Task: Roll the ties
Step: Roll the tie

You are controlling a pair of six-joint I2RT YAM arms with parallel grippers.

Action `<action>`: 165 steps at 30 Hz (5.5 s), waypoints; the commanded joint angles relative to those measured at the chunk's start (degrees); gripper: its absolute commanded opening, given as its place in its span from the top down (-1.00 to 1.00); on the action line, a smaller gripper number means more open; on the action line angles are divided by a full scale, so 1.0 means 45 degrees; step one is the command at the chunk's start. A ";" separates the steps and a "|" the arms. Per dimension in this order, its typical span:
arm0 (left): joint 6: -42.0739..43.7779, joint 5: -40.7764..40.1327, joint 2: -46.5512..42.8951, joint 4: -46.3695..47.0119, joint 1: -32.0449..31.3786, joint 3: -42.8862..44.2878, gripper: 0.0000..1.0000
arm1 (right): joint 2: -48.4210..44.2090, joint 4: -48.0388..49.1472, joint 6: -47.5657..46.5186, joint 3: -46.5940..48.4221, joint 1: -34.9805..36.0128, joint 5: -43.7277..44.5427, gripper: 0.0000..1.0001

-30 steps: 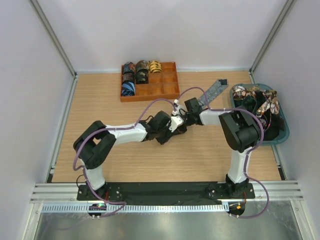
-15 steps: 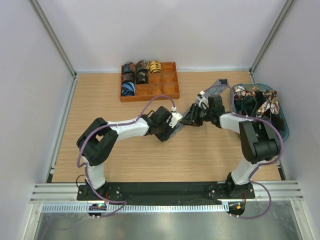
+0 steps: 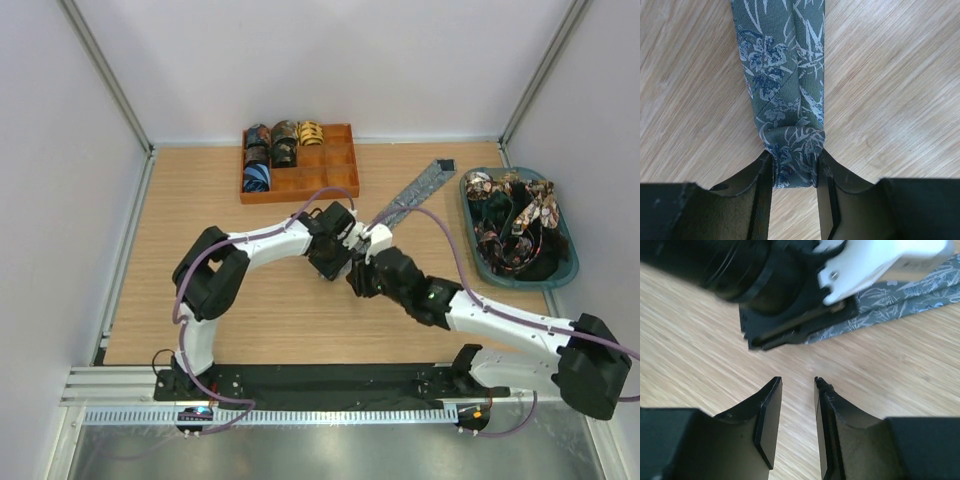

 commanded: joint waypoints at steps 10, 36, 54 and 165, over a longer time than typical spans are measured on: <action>-0.0102 0.0150 0.1801 -0.3845 0.0193 0.1848 0.45 | 0.3485 -0.0589 -0.3369 0.2408 0.7114 0.8962 0.17; -0.0043 0.0990 0.2446 -0.5837 0.0212 0.3138 0.42 | 1.3431 -0.6490 -0.5481 1.0517 0.6630 1.1543 -0.30; -0.0063 0.0541 0.2524 -0.6619 0.0212 0.3646 0.42 | 1.4486 -0.7680 -0.4681 1.0791 0.6005 1.0040 -0.04; 0.1948 0.0504 -0.4332 1.0080 -0.0432 -0.8171 -0.78 | 1.1069 0.7631 0.3678 0.2451 -0.4933 -1.4296 0.67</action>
